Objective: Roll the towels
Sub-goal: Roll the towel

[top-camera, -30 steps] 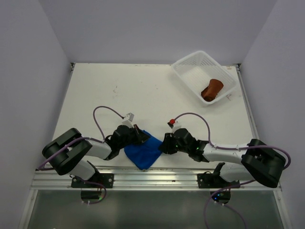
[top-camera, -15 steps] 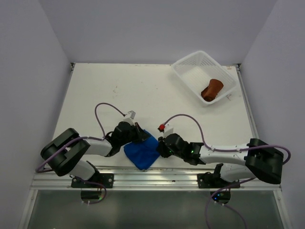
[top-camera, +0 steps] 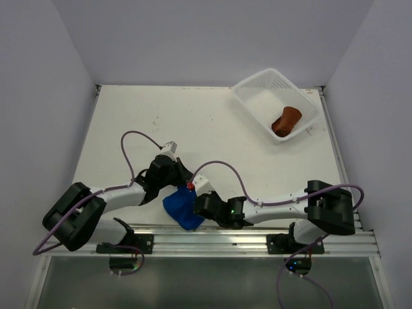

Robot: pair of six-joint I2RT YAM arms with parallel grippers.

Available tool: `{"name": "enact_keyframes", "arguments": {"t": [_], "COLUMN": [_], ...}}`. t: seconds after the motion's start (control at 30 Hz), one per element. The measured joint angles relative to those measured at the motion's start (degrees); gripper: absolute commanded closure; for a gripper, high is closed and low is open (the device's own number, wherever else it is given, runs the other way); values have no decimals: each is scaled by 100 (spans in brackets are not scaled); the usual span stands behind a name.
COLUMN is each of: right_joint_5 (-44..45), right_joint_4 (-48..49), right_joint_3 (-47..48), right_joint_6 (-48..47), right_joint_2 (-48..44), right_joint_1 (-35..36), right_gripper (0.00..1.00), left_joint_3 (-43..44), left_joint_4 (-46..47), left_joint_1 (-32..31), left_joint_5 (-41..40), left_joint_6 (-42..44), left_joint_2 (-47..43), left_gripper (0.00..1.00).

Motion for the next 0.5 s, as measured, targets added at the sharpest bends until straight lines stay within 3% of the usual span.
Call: {"name": "enact_keyframes", "arguments": {"t": [0.5], "right_joint_5": [1532], "right_joint_4": [-1294], "right_joint_3": [1272], "right_joint_6": [-527], "right_joint_2": [1239], "right_joint_1": [1082], "right_gripper": [100], "left_joint_3": [271], "left_joint_4": [-953], "left_joint_1": [17], "left_joint_5": [-111], "left_joint_6": [24], "left_joint_2": [-1102], "left_gripper": [93]}}
